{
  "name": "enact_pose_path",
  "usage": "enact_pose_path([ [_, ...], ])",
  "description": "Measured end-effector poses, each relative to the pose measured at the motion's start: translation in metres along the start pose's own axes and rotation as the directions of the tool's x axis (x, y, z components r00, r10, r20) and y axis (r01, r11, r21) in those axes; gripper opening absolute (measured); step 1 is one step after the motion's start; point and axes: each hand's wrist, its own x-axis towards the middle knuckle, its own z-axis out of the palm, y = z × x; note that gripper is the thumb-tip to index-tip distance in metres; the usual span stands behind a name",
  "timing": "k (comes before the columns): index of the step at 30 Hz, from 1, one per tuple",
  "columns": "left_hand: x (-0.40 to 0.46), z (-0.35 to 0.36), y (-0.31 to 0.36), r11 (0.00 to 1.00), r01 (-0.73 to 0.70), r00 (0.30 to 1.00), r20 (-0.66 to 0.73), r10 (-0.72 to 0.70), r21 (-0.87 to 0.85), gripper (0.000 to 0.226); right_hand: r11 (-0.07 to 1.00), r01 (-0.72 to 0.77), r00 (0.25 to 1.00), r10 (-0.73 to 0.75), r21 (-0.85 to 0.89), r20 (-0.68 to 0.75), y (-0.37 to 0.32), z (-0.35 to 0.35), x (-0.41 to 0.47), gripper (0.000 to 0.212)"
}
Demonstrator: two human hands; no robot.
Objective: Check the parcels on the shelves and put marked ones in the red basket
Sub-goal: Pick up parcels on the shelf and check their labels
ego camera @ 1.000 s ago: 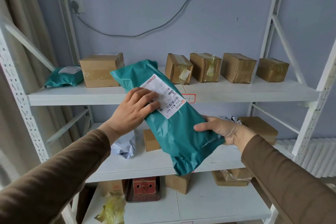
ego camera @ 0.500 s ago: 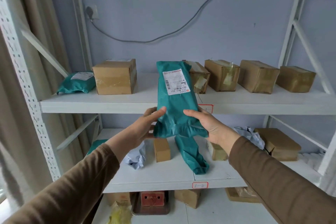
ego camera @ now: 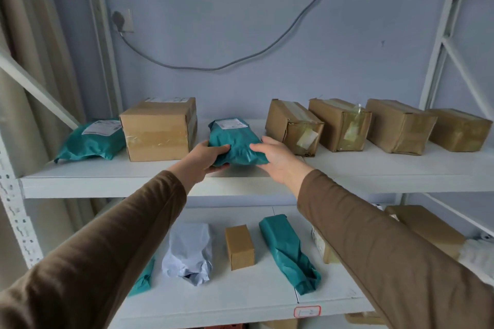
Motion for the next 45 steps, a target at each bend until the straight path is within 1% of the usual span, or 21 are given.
enact_pose_path([
  [2,0.018,-0.002,0.002,0.997,0.012,0.999,-0.033,-0.01,0.07,0.04,0.996,0.026,1.0,-0.027,-0.081,-0.013,0.007,0.003,0.017,0.055],
  [4,0.033,-0.005,0.003,0.977,0.011,0.997,-0.074,0.005,0.212,0.048,0.982,0.051,0.998,-0.057,-0.184,-0.028,0.014,0.004,0.035,0.068],
  [6,0.044,-0.006,0.003,0.944,-0.007,0.994,-0.101,0.042,0.331,0.057,0.956,0.065,0.996,-0.082,-0.287,-0.046,0.02,0.003,0.049,0.073],
  [11,0.051,-0.003,0.005,0.881,-0.052,0.988,-0.107,0.116,0.47,0.067,0.88,0.082,0.991,-0.124,-0.469,-0.059,0.022,0.003,0.056,0.067],
  [13,0.051,-0.002,0.008,0.848,-0.081,0.977,-0.128,0.172,0.524,0.072,0.801,0.133,0.98,-0.196,-0.584,-0.045,0.02,-0.001,0.051,0.06],
  [14,0.051,-0.001,0.011,0.832,-0.114,0.965,-0.139,0.223,0.544,0.075,0.736,0.173,0.963,-0.266,-0.655,-0.044,0.017,-0.004,0.047,0.054],
  [16,0.053,0.003,0.019,0.771,-0.219,0.92,-0.136,0.366,0.598,0.077,0.587,0.275,0.886,-0.463,-0.761,-0.037,0.009,-0.012,0.038,0.041],
  [18,0.054,0.016,0.03,0.721,-0.325,0.879,-0.087,0.47,0.612,0.074,0.468,0.356,0.769,-0.639,-0.809,-0.032,-0.002,-0.024,0.033,0.033],
  [20,0.05,0.038,0.041,0.726,-0.407,0.866,-0.018,0.5,0.554,0.07,0.391,0.376,0.659,-0.75,-0.84,-0.055,-0.013,-0.039,0.035,0.029],
  [21,0.048,0.051,0.044,0.737,-0.434,0.866,0.015,0.499,0.519,0.069,0.386,0.365,0.621,-0.779,-0.847,-0.088,-0.018,-0.046,0.038,0.029],
  [24,0.046,0.09,0.048,0.793,-0.433,0.895,0.098,0.436,0.428,0.068,0.471,0.313,0.57,-0.788,-0.825,-0.233,-0.027,-0.073,0.047,0.034],
  [26,0.05,0.112,0.045,0.858,-0.36,0.933,0.139,0.332,0.365,0.068,0.579,0.252,0.591,-0.727,-0.776,-0.35,-0.03,-0.09,0.054,0.042],
  [29,0.057,0.135,0.041,0.93,-0.225,0.968,0.176,0.18,0.289,0.067,0.809,0.192,0.687,-0.515,-0.556,-0.512,-0.034,-0.109,0.062,0.059],
  [31,0.06,0.146,0.039,0.971,-0.125,0.978,0.188,0.086,0.202,0.058,0.916,0.131,0.768,-0.335,-0.379,-0.546,-0.037,-0.116,0.063,0.066],
  [34,0.055,0.156,0.04,0.998,-0.003,0.976,0.217,-0.01,0.06,0.038,0.978,-0.035,0.89,-0.064,-0.208,-0.452,-0.039,-0.12,0.062,0.075],
  [36,0.054,0.159,0.039,0.999,0.012,0.976,0.217,-0.02,0.035,0.031,0.985,-0.079,0.925,0.016,-0.151,-0.381,-0.037,-0.122,0.065,0.087],
  [38,0.046,0.159,0.038,1.0,0.019,0.983,0.183,-0.017,-0.011,0.024,0.988,-0.06,0.939,0.008,-0.14,-0.343,-0.032,-0.131,0.071,0.102],
  [39,0.042,0.16,0.037,0.999,0.026,0.985,0.169,-0.018,-0.041,0.023,0.991,-0.038,0.942,-0.008,-0.129,-0.334,-0.029,-0.137,0.073,0.103],
  [40,0.036,0.16,0.036,0.997,0.027,0.987,0.159,-0.015,-0.074,0.022,0.993,-0.018,0.945,-0.022,-0.12,-0.328,-0.03,-0.136,0.064,0.099],
  [43,0.009,0.161,0.032,0.986,0.022,0.989,0.147,0.003,-0.166,0.017,0.999,0.046,0.959,-0.051,-0.026,-0.277,-0.037,-0.132,0.026,0.072],
  [45,-0.011,0.165,0.026,0.981,-0.014,0.99,0.136,0.041,-0.195,0.017,0.996,0.083,0.972,-0.071,0.045,-0.223,-0.041,-0.138,0.002,0.068],
])
